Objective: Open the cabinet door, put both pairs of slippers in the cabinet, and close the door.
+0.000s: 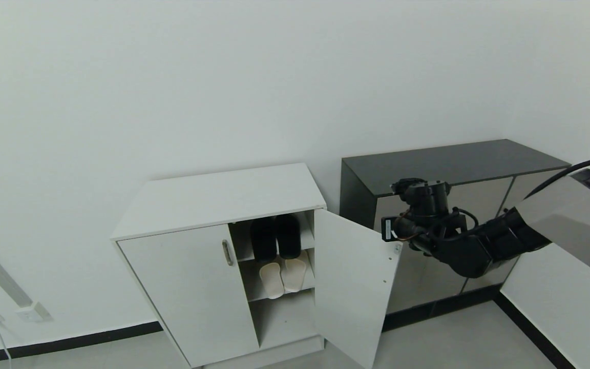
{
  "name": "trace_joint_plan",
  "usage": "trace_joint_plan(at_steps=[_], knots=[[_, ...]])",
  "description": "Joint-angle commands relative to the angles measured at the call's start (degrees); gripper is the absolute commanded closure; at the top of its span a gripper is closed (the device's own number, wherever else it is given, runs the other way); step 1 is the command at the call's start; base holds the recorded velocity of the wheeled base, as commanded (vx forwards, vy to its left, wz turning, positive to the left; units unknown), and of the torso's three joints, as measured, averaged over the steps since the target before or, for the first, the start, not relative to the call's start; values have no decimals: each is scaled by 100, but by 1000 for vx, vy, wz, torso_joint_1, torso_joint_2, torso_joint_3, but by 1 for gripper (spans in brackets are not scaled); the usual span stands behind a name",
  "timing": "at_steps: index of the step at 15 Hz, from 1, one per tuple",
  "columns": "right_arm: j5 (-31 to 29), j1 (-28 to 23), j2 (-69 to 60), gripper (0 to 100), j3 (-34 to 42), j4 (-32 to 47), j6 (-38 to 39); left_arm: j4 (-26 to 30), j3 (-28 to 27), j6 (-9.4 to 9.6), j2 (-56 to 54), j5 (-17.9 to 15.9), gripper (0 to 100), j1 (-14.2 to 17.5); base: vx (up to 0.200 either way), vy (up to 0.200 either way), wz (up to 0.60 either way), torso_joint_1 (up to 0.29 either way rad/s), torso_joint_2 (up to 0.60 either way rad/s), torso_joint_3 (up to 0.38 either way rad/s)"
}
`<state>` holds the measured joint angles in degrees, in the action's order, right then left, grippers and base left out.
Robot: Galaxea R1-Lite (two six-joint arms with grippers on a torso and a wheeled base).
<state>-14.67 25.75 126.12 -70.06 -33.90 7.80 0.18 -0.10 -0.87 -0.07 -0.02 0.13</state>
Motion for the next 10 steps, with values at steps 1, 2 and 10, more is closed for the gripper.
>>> trace_joint_plan(at_steps=[1, 2, 10], knots=[[-1, -35, 220, 100, -43, -2, 2, -1, 1, -1, 7, 2, 100, -5, 0, 0, 0, 0, 0, 0], [-1, -52, 299, 100, -96, -2, 2, -1, 1, -1, 7, 2, 100, 4, 0, 0, 0, 0, 0, 0], [-45, -263, 1011, 100, -482, -336, 2, -1, 1, -1, 7, 2, 100, 4, 0, 0, 0, 0, 0, 0]])
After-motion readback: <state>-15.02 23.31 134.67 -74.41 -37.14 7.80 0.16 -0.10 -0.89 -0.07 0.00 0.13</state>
